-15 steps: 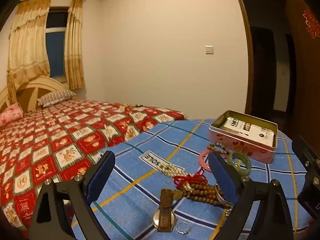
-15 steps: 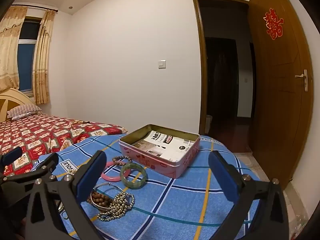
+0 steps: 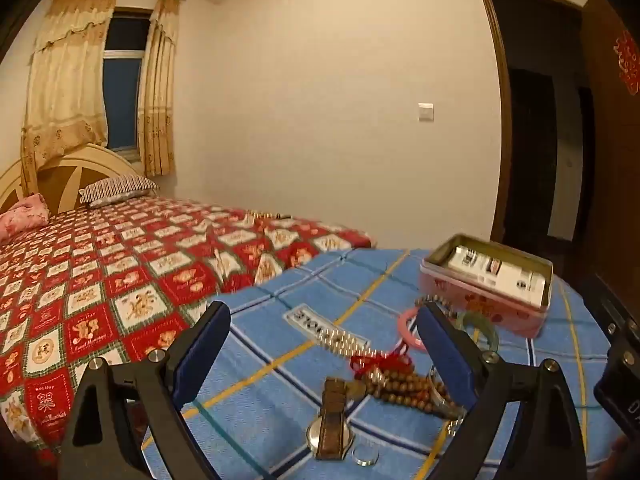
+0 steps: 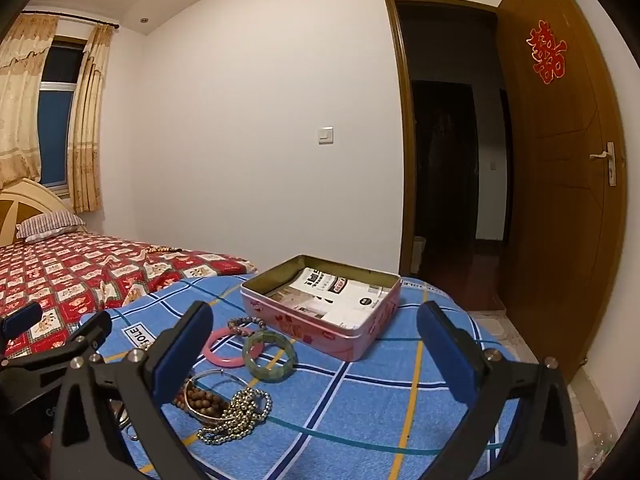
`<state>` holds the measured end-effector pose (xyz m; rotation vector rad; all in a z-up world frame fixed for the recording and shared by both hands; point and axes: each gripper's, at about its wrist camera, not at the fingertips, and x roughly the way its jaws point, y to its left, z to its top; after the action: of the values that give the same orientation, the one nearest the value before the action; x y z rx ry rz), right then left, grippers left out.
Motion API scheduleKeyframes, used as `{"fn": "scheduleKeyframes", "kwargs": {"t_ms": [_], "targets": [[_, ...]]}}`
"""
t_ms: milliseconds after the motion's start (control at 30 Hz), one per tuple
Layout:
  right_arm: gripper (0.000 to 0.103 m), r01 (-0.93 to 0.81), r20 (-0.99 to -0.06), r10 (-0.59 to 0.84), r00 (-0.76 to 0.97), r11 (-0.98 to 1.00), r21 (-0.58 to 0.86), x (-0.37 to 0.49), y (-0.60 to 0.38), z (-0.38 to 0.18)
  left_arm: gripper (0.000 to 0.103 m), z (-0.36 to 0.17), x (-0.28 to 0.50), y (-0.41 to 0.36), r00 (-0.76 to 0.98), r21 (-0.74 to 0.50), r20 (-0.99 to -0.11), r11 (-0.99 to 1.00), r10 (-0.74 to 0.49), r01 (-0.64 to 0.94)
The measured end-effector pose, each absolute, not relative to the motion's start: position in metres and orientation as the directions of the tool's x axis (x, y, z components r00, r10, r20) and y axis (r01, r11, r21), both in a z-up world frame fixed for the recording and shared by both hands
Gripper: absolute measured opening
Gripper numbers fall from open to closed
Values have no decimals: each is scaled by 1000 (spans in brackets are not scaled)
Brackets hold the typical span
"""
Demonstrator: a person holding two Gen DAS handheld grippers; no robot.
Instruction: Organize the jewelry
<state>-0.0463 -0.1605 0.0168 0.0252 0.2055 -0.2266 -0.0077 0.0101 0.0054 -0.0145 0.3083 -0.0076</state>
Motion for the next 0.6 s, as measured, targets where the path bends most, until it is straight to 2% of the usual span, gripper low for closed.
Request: {"fn": "scheduleKeyframes", "kwargs": {"t_ms": [133, 600], "targets": [[103, 258, -129, -253, 959, 966, 16, -59, -162, 22, 94, 12, -12, 9, 979, 6, -204, 1000, 18, -17], [103, 261, -123, -257, 959, 965, 13, -60, -163, 23, 94, 6, -12, 8, 977, 13, -211, 1000, 17, -14]]}}
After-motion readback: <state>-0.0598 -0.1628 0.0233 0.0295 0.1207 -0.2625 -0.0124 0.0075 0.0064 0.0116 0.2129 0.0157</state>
